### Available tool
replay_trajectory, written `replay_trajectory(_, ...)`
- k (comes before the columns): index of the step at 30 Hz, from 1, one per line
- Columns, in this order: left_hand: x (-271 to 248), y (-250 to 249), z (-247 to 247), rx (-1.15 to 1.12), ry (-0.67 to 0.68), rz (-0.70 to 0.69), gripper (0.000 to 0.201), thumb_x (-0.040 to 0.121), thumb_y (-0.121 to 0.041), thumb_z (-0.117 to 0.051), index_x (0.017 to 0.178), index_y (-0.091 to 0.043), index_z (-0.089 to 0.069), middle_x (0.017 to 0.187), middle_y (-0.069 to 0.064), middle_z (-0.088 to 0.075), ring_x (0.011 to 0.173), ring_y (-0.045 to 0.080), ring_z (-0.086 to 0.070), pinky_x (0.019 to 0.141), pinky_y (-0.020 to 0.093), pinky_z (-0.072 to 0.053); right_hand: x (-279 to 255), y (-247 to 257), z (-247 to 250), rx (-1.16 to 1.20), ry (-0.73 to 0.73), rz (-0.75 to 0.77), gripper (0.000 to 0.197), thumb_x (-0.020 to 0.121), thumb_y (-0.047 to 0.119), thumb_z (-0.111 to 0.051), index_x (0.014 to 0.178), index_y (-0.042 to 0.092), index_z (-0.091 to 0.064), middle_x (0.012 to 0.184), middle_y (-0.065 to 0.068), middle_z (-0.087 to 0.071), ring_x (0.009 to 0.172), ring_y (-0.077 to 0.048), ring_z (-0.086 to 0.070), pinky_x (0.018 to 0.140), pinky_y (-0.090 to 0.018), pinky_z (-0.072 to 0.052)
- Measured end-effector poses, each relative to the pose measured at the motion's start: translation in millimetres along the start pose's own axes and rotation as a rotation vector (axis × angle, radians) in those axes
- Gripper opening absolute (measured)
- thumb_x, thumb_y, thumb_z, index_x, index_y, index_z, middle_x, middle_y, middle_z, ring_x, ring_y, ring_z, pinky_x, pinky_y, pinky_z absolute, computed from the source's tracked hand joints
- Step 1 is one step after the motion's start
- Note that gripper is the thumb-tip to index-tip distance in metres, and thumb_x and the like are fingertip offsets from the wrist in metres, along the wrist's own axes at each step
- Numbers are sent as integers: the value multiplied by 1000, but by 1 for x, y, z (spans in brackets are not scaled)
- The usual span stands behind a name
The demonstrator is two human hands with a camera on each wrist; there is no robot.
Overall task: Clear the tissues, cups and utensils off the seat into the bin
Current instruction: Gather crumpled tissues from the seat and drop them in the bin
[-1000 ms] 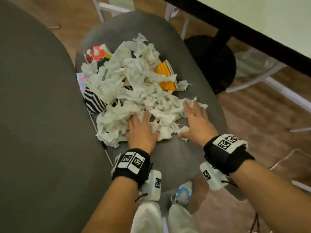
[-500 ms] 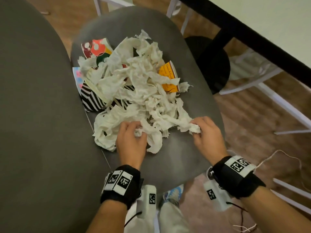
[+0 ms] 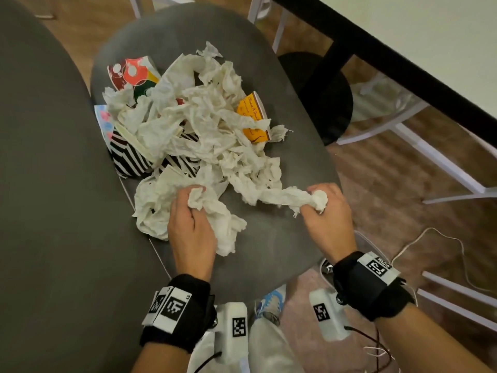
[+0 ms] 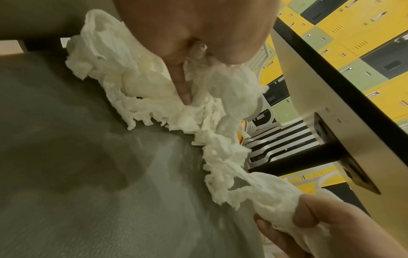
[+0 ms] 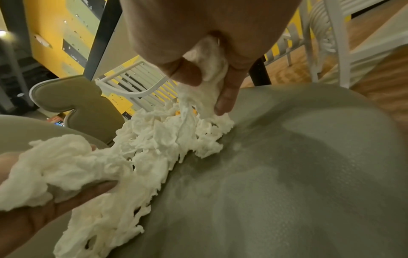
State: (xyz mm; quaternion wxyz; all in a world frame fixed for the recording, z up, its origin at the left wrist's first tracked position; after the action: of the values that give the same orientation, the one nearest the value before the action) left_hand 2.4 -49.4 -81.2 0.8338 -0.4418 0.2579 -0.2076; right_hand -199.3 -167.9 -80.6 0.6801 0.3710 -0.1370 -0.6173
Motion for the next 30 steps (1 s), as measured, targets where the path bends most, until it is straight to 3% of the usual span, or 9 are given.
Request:
replay_trajectory(4, -4, 3, -2, 43, 46, 42, 27, 93, 2, -37, 87, -10, -60, 99, 5, -54, 82, 4, -51, 76, 11, -40, -4, -5, -2, 99, 43, -61, 13, 73, 10, -49, 71, 22, -47, 75, -6, -62, 70, -30, -63, 62, -51, -54)
replay_trajectory(6, -6, 3, -4, -10, 61, 80, 28, 92, 2, -36, 86, -10, -61, 94, 3, -62, 79, -1, -53, 70, 8, -39, -7, -6, -3, 103, 58, -53, 20, 77, 6, -44, 79, 26, -49, 74, -4, -60, 69, -31, -63, 59, -53, -53)
replay_trajectory(9, -9, 4, -6, -160, 125, 174, 30, 90, -6, -37, 87, -18, -65, 89, -8, -66, 82, 5, -57, 76, 19, -43, -9, -4, -4, 93, 105, -55, 41, 74, 8, -43, 98, 33, -64, 87, 3, -54, 76, -23, -60, 72, -47, -54)
replay_trajectory(12, -14, -2, -6, -250, 219, 214, 22, 87, -33, -44, 85, -19, -61, 85, -8, -63, 85, 16, -56, 78, 33, -42, -12, -7, -4, -15, 160, -96, 20, 78, 16, -61, 94, 26, -67, 85, 4, -47, 78, -16, -55, 71, -12, -42)
replay_trajectory(13, -16, -2, -6, -231, 247, 200, 25, 88, -44, -50, 88, -21, -60, 89, -9, -64, 89, 15, -57, 79, 32, -42, -13, -7, -4, -67, 165, -101, 12, 77, 16, -66, 88, 21, -66, 82, 5, -47, 76, -14, -53, 64, -10, -36)
replay_trajectory(18, -21, 12, -14, -32, 321, 151, 36, 65, -47, -81, 92, -30, -63, 100, -2, -66, 94, 16, -63, 83, 36, -52, -17, -15, 1, -68, 126, -130, 7, 72, 0, -66, 74, 4, -61, 78, -1, -55, 78, -21, -55, 66, -29, -39)
replay_trajectory(22, -27, 9, -16, 14, 261, 61, 14, 88, -31, -66, 87, -18, -63, 87, 2, -66, 85, 18, -63, 75, 27, -50, -26, -15, 7, 57, 127, -151, 14, 83, -3, -53, 81, 10, -58, 69, -1, -61, 59, 7, -59, 49, -7, -38)
replay_trajectory(26, -38, -1, -23, -96, 257, 102, 18, 96, -31, -54, 94, -14, -61, 78, 3, -61, 63, 9, -61, 44, 15, -44, -33, -24, 9, 205, 152, -225, 36, 83, -2, -44, 87, 25, -68, 78, -12, -68, 49, -17, -66, 47, -18, -45)
replay_trajectory(30, -45, -5, -33, -124, 353, 126, 12, 87, -35, -66, 92, -25, -63, 78, -2, -60, 66, 12, -57, 53, 20, -48, -38, -32, 14, 198, 158, -233, 22, 80, 3, -56, 73, 22, -65, 93, -10, -57, 57, -27, -67, 44, -16, -44)
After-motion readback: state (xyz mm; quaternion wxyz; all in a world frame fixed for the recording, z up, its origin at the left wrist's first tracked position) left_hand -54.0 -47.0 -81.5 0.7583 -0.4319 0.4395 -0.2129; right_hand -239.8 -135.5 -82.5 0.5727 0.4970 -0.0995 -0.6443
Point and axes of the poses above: each hand's wrist, its own x-axis towards the middle knuckle, its own z-axis out of the back of the hand, y = z × x, the point moved 3 cm from there along x, towards the middle knuckle
